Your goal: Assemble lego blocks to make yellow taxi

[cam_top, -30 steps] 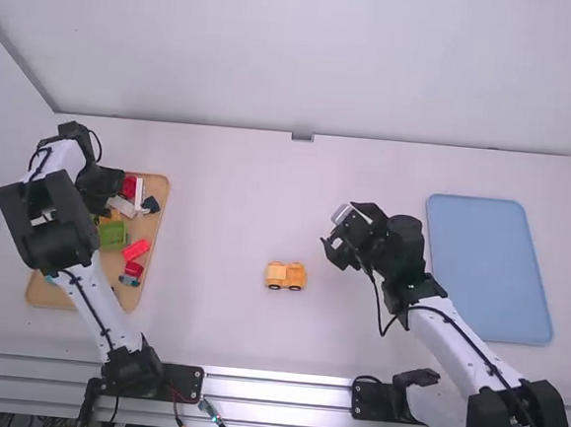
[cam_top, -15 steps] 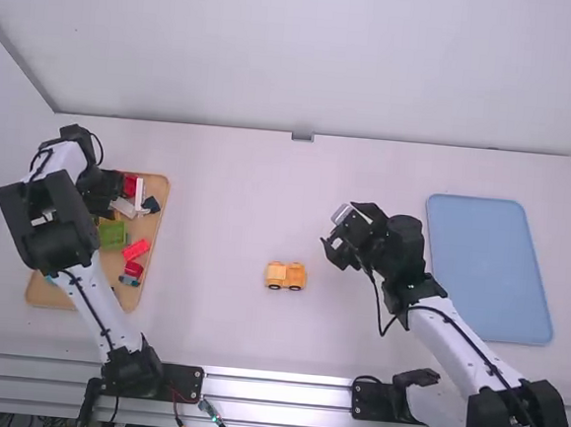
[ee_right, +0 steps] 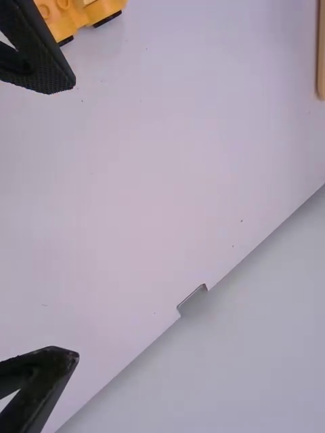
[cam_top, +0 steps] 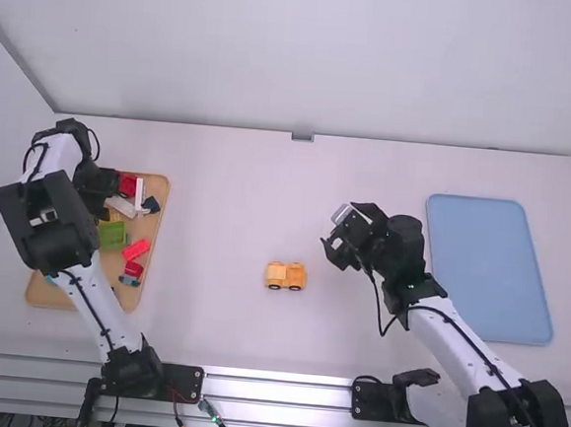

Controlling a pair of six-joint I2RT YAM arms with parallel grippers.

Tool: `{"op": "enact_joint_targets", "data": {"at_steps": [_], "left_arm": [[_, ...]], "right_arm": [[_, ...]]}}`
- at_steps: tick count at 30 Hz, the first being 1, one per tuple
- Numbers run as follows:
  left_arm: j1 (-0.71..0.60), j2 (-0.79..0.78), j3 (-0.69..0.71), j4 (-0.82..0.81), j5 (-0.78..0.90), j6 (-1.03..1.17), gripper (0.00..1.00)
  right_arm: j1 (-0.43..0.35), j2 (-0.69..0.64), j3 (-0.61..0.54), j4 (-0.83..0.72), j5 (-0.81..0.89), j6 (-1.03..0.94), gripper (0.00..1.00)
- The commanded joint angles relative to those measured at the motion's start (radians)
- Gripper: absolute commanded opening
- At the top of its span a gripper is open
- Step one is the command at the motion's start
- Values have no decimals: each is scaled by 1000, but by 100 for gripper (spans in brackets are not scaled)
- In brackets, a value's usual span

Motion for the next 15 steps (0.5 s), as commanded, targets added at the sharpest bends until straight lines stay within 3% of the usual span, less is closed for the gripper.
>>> {"op": "enact_joint_targets", "data": {"at_steps": [1, 15], "left_arm": [[-2, 5, 5, -46, -66, -82, 76], [-2, 5, -21, -39, -76, -116, 77]], "right_arm": [[2, -13, 22, 0, -3, 10, 99], [2, -13, 22, -2, -3, 10, 99]]}}
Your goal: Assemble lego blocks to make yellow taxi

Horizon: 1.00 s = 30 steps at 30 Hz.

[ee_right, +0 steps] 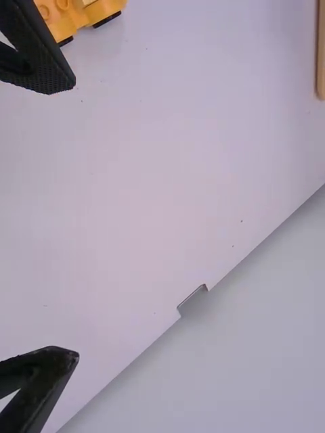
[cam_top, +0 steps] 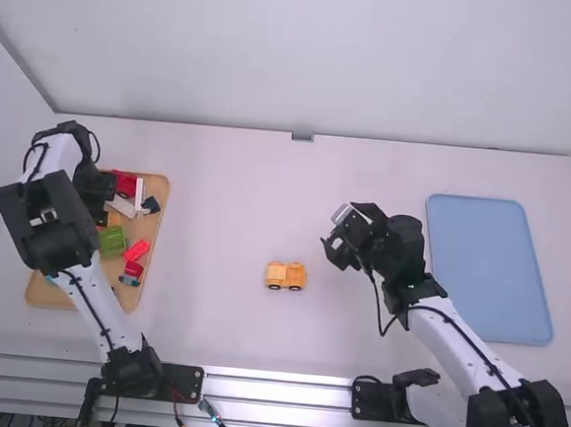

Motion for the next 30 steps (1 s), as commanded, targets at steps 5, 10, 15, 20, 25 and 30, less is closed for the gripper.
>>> {"op": "enact_joint_targets", "data": {"at_steps": [5, 10, 15, 20, 25, 30], "left_arm": [[-2, 5, -74, 55, -11, -11, 67], [-2, 5, -80, 60, -11, -11, 64], [-2, 5, -101, 70, -11, -11, 64], [-2, 5, -143, 128, 23, -1, 53], [-2, 5, -171, 161, 18, 16, 51], [-2, 5, -202, 204, 18, 16, 44]], "right_arm": [[2, -13, 22, 0, -2, 7, 99], [2, -13, 22, 0, -2, 7, 99], [2, -13, 22, 0, -7, 7, 99], [2, -13, 22, 0, -28, 7, 99], [2, -13, 22, -1, -28, 7, 99], [2, -13, 22, -1, -28, 7, 99]]}}
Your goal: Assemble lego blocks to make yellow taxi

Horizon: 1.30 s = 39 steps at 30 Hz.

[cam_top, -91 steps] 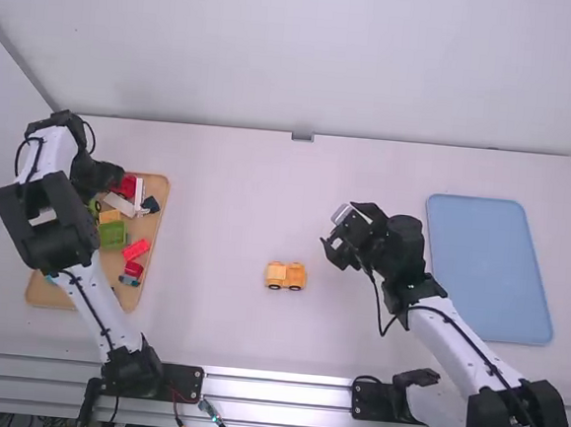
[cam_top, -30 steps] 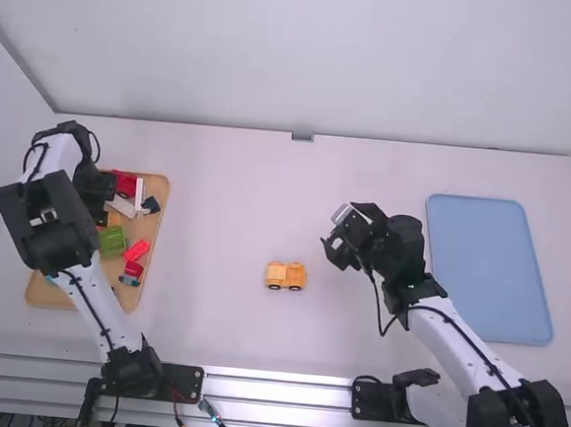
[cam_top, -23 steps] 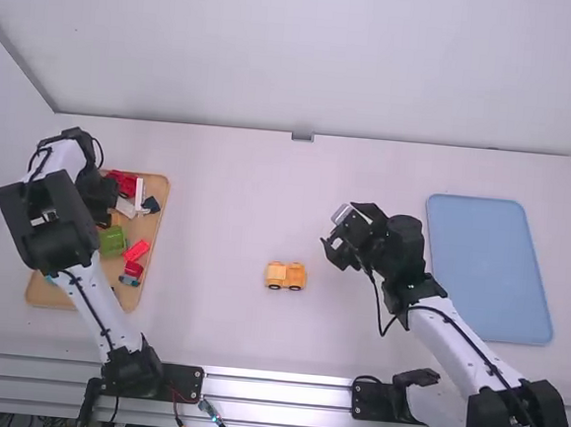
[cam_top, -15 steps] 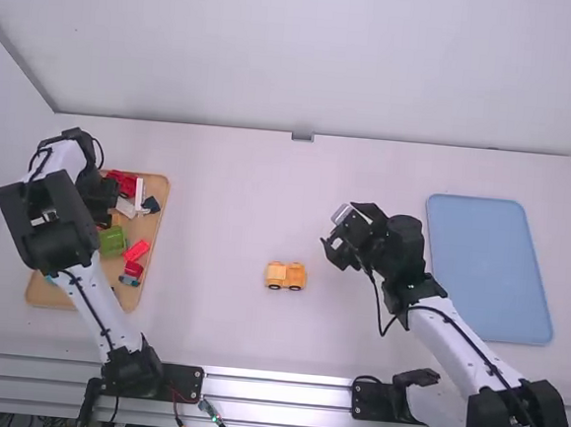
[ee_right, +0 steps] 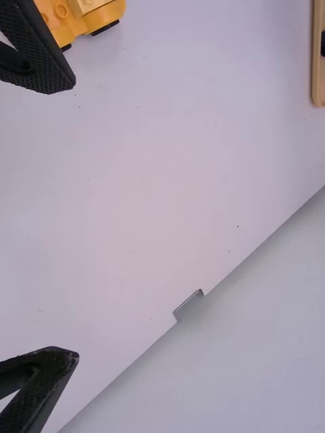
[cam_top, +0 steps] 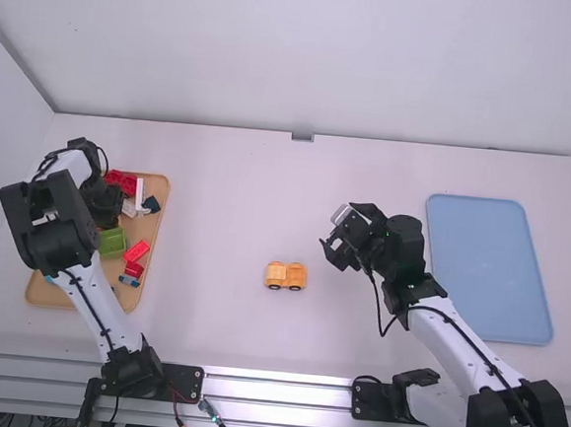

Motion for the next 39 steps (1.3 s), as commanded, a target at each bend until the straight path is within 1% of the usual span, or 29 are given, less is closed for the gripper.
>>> {"op": "enact_joint_targets", "data": {"at_steps": [1, 2, 5, 6, 9, 13, 17, 19, 23, 24, 26, 27, 28, 29, 32, 36, 38, 39], "left_arm": [[-2, 6, -22, -1, -4, 9, 41], [-2, 6, -25, 2, -5, 9, 37], [-2, 6, -27, 5, 1, 9, 32], [-2, 6, -26, 5, 3, 9, 27], [-2, 6, -21, 4, 3, 9, 25], [-2, 6, 1, -16, 34, 23, 26], [-2, 6, 59, -18, 83, 124, 27], [-2, 6, 80, -32, 97, 146, 26], [-2, 6, 142, -35, 175, 277, 25], [-2, 5, 163, -37, 212, 340, 25], [-2, 4, 206, -47, 307, 478, 25], [-2, 3, 220, -48, 344, 529, 23], [-4, 0, 242, -60, 391, 581, 17], [-12, -3, 262, -69, 418, 621, 2], [-25, -16, 275, -73, 427, 653, 3], [-34, -64, 275, -107, 418, 693, 10], [-35, -92, 275, -137, 420, 742, 10], [-35, -94, 275, -139, 420, 749, 10]], "right_arm": [[2, -13, 23, -1, -9, 7, 99], [2, -13, 23, -1, -9, 7, 99], [2, -13, 23, -1, -9, 7, 99], [2, -13, 23, -1, -9, 7, 99], [2, -13, 23, -1, -9, 7, 99], [2, -13, 23, -1, -9, 7, 99], [2, -13, 23, -5, -9, 7, 99], [2, -13, 23, -9, -9, 7, 99], [2, -13, 23, -3, -11, 8, 99], [2, -13, 23, 6, -15, 40, 99], [0, -13, 23, 53, -16, 163, 99], [0, -12, 23, 70, -16, 208, 99], [2, -9, 23, 97, -17, 267, 99], [1, 1, 25, 121, -18, 304, 99], [-5, 40, 51, 132, -47, 344, 99], [-2, 136, 114, 134, -127, 373, 99], [11, 211, 160, 138, -171, 373, 99], [12, 218, 164, 139, -174, 373, 99]]}}
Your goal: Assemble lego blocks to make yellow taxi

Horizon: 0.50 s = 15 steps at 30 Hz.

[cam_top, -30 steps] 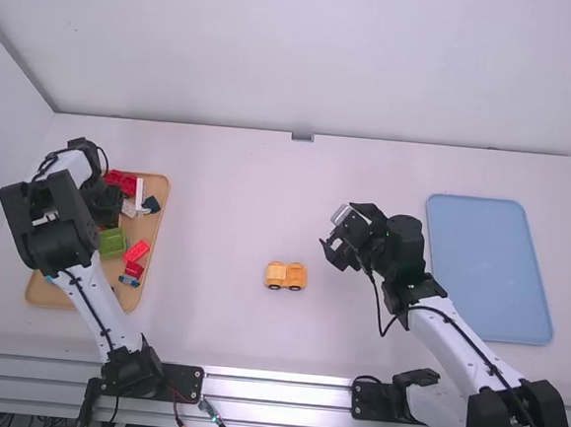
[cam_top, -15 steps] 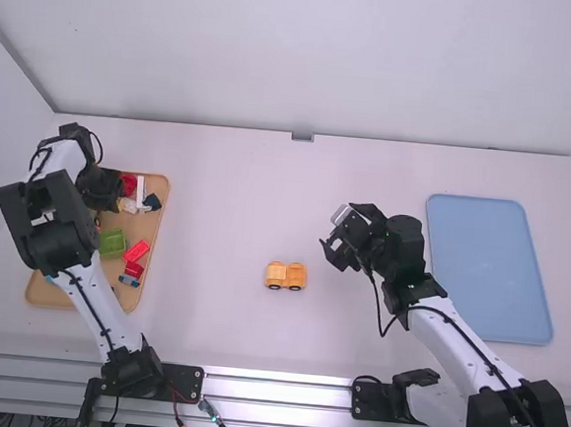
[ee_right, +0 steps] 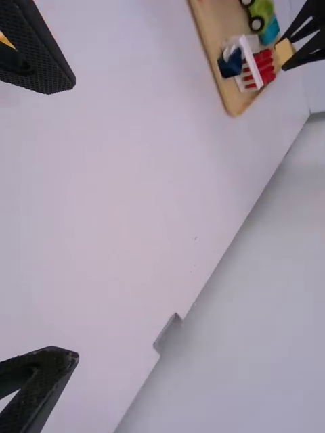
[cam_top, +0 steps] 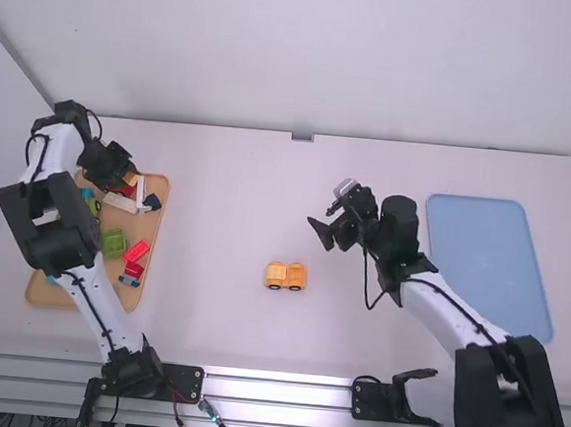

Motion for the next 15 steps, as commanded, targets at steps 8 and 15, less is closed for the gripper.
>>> {"op": "enact_joint_targets", "data": {"at_steps": [8, 15], "left_arm": [[-3, -245, -153, 56, 34, 138, 2], [-40, -569, -612, 447, 235, 335, 2]], "right_arm": [[64, 259, 240, -30, -145, 34, 99], [53, 348, 348, -23, -222, 185, 99]]}}
